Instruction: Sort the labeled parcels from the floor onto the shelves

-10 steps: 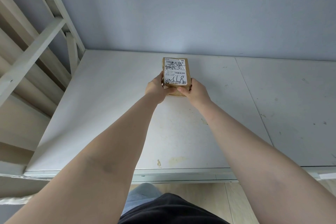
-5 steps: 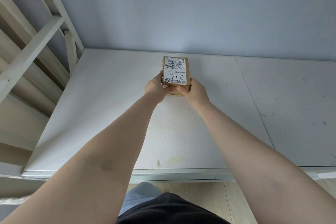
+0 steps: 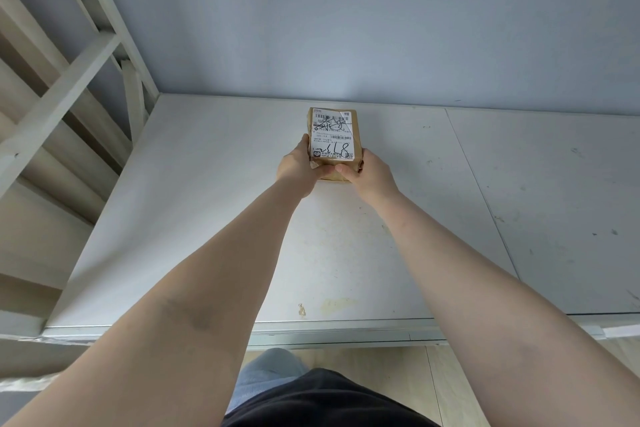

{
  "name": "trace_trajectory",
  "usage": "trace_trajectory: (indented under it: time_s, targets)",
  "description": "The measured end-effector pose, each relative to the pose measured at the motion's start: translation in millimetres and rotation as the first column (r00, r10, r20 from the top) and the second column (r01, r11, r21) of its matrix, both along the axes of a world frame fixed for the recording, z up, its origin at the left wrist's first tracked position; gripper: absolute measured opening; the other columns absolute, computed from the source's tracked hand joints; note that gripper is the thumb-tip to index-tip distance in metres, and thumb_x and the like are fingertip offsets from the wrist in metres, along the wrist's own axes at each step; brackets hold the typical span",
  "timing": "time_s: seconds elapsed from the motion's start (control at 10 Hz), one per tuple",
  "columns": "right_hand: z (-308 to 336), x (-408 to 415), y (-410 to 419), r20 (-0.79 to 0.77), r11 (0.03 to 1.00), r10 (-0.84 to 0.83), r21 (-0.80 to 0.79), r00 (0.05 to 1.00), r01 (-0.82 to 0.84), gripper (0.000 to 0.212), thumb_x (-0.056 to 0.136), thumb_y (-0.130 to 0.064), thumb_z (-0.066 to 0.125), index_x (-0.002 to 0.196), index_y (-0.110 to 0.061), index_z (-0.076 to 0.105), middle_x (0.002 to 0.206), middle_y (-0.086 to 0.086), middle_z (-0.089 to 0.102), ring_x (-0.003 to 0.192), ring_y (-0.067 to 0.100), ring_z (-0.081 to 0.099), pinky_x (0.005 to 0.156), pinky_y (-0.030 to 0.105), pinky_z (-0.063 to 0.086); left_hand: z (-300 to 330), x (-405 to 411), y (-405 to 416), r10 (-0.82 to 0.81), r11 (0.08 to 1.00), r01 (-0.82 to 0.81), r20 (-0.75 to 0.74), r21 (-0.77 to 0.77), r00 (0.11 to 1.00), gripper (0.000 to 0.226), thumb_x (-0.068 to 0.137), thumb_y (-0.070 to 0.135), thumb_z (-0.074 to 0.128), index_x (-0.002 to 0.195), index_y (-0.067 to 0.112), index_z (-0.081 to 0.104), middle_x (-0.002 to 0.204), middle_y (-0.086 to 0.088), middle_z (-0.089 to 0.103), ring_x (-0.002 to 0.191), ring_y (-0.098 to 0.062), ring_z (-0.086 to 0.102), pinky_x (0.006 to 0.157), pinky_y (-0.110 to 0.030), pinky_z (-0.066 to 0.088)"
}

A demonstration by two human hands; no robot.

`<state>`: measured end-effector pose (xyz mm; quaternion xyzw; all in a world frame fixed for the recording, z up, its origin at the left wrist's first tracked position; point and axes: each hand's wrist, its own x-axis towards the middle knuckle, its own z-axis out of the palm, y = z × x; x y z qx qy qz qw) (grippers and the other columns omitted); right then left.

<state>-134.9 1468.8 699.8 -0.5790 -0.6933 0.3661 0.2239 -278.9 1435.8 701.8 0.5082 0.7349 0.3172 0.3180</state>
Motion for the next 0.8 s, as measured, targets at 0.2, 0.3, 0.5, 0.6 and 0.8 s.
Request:
trace_trajectory:
  time_s: [0.2, 0.3, 0.5, 0.6, 0.8]
  targets:
    - [-1, 0, 2, 0.017, 1.000, 0.013, 0.017, 1.000, -0.013, 0.045, 0.088, -0.026, 0.066, 0.129, -0.011, 0.056, 0.123, 0.005, 0.068, 0.113, 0.023, 0.062, 0.079, 0.018, 0.035, -1, 1, 1, 0.002, 1.000, -0.002, 0.001, 0.017, 1.000, 0.055, 0.085, 0.028, 0.072, 0.134, 0.019, 0.047, 0.122, 0.001, 0.067, 0.109, -0.025, 0.061, 0.076, -0.031, 0.046]
    - [-2, 0, 2, 0.042, 0.999, 0.027, 0.026, 0.999, -0.028, 0.045, 0.088, -0.028, 0.065, 0.129, -0.013, 0.056, 0.122, 0.004, 0.069, 0.114, 0.024, 0.062, 0.080, 0.020, 0.037, -2, 0, -2, 0.003, 1.000, -0.003, -0.003, 0.024, 1.000, 0.052, 0.085, 0.028, 0.071, 0.130, 0.015, 0.049, 0.119, -0.001, 0.067, 0.103, -0.025, 0.060, 0.072, -0.028, 0.040]
    - [-3, 0, 3, 0.073, 1.000, 0.026, 0.002, 0.997, -0.026, 0.050, 0.086, -0.035, 0.065, 0.128, -0.011, 0.052, 0.121, 0.006, 0.068, 0.111, 0.027, 0.063, 0.084, 0.027, 0.044, -2, -1, -4, 0.005, 1.000, -0.005, -0.011, 0.024, 1.000, 0.050, 0.084, 0.030, 0.073, 0.124, 0.010, 0.052, 0.115, -0.005, 0.068, 0.095, -0.023, 0.058, 0.072, -0.028, 0.042]
    - [-8, 0, 4, 0.079, 1.000, 0.014, -0.017, 0.997, -0.013, 0.052, 0.086, -0.035, 0.065, 0.128, -0.009, 0.049, 0.122, 0.007, 0.068, 0.111, 0.028, 0.063, 0.084, 0.029, 0.045, -7, -2, -3, 0.013, 1.000, -0.013, -0.024, 0.017, 1.000, 0.049, 0.083, 0.029, 0.074, 0.122, 0.009, 0.052, 0.117, -0.008, 0.067, 0.106, -0.028, 0.060, 0.075, -0.030, 0.044]
    - [-2, 4, -5, 0.108, 0.997, -0.051, -0.045, 0.993, 0.056, 0.077, 0.089, -0.033, 0.063, 0.149, -0.005, 0.025, 0.142, 0.015, 0.052, 0.130, 0.032, 0.049, 0.090, 0.030, 0.041, 0, -1, -14, 0.071, 0.996, -0.073, -0.036, -0.045, 0.997, 0.072, 0.087, 0.028, 0.070, 0.146, 0.007, 0.034, 0.138, -0.013, 0.048, 0.120, -0.029, 0.055, 0.083, -0.033, 0.045]
